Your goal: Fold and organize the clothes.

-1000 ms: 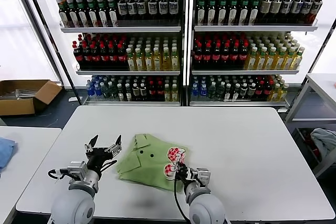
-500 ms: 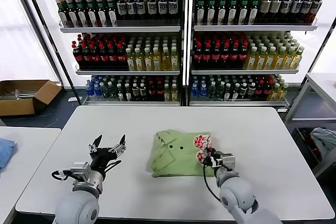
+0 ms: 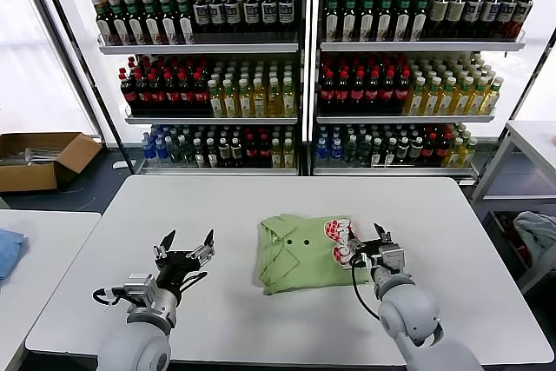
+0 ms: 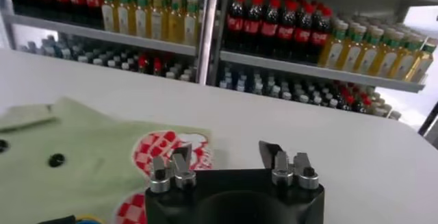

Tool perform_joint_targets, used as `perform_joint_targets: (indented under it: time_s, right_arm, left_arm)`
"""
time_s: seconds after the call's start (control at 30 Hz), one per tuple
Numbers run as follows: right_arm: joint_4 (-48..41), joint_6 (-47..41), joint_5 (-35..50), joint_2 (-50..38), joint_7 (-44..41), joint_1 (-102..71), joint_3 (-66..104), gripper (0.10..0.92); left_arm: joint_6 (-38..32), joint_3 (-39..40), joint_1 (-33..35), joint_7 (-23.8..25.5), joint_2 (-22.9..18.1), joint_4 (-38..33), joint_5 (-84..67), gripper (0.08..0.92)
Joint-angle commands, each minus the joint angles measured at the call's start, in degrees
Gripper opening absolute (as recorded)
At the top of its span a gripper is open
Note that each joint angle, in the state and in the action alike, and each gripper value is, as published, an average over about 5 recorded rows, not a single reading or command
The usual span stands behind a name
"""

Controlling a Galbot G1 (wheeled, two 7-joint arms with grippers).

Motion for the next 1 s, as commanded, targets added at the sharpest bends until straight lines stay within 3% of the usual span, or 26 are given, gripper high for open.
perform_joint_targets:
  time_s: [0.03,0.2,0.47,1.0]
  right_arm:
    - [4.1,3.2,-1.7,12.8,-0.9,-5.9,1.2,0.725]
    - [-1.3,4.5,2.3,15.8,1.5,-4.6,1.5,0.816]
    - [-4.7,4.4,1.9,16.4,4.0,-3.1,2.4,0.823]
    - [-3.1,3.5,0.5,16.3,4.3,-5.7,3.7,0.823]
  left_arm:
    - [-0.2,0.1,0.5,0.1,-0.1,-0.2,0.2,0.823]
    - [-0.4,0.0,1.5,0.3,0.0,-0.7,0.4,0.823]
    - [-0.5,-0.2,2.2,0.6,0.0,-1.1,0.6,0.823]
    - [-0.6,-0.1,3.5,0.8,-0.4,-1.3,1.0,0.823]
